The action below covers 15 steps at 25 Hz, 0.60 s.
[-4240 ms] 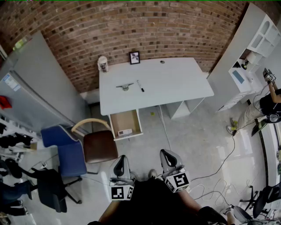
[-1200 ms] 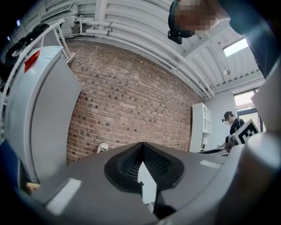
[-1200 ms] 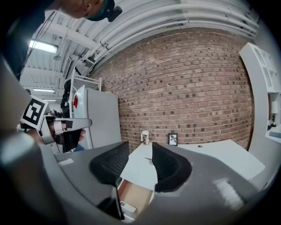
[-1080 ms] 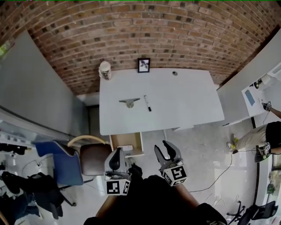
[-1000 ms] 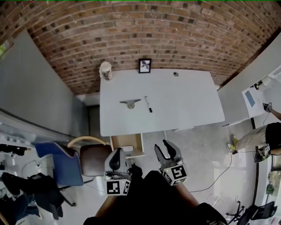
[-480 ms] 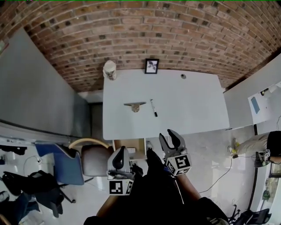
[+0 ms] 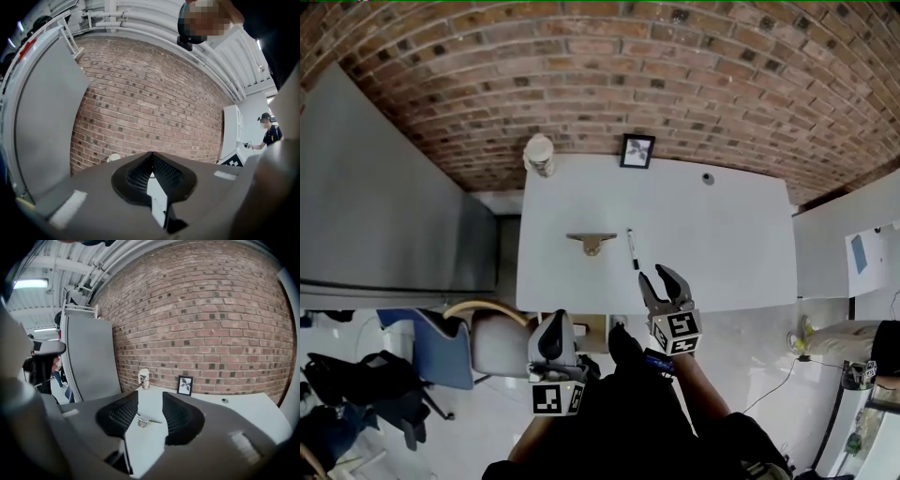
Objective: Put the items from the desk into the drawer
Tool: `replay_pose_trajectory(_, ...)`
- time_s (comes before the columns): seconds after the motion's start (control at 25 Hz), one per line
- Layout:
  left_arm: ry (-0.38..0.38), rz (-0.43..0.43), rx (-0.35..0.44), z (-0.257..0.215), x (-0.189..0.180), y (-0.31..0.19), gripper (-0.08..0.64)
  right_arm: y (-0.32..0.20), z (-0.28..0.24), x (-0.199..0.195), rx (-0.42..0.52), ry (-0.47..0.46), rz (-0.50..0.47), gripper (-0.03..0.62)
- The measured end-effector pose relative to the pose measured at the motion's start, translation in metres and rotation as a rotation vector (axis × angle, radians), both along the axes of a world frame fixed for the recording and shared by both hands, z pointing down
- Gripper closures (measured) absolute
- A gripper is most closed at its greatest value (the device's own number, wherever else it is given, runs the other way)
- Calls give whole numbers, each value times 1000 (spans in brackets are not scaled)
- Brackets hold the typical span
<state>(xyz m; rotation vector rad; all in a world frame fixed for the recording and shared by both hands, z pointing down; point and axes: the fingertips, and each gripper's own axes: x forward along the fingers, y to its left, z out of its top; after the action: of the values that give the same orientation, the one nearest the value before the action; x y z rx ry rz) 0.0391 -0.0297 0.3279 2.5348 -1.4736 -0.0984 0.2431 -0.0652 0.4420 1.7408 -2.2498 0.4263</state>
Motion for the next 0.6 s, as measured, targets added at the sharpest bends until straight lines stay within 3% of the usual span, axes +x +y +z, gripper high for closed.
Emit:
replay_pose_trajectory(0.28, -10, -19, -32, 10, 27, -36, 541, -38, 77, 19, -165, -1, -19, 430)
replay_pose_trajectory(0.6, -23, -32, -77, 27, 46, -62, 541, -41, 180, 25, -404, -15, -29, 426)
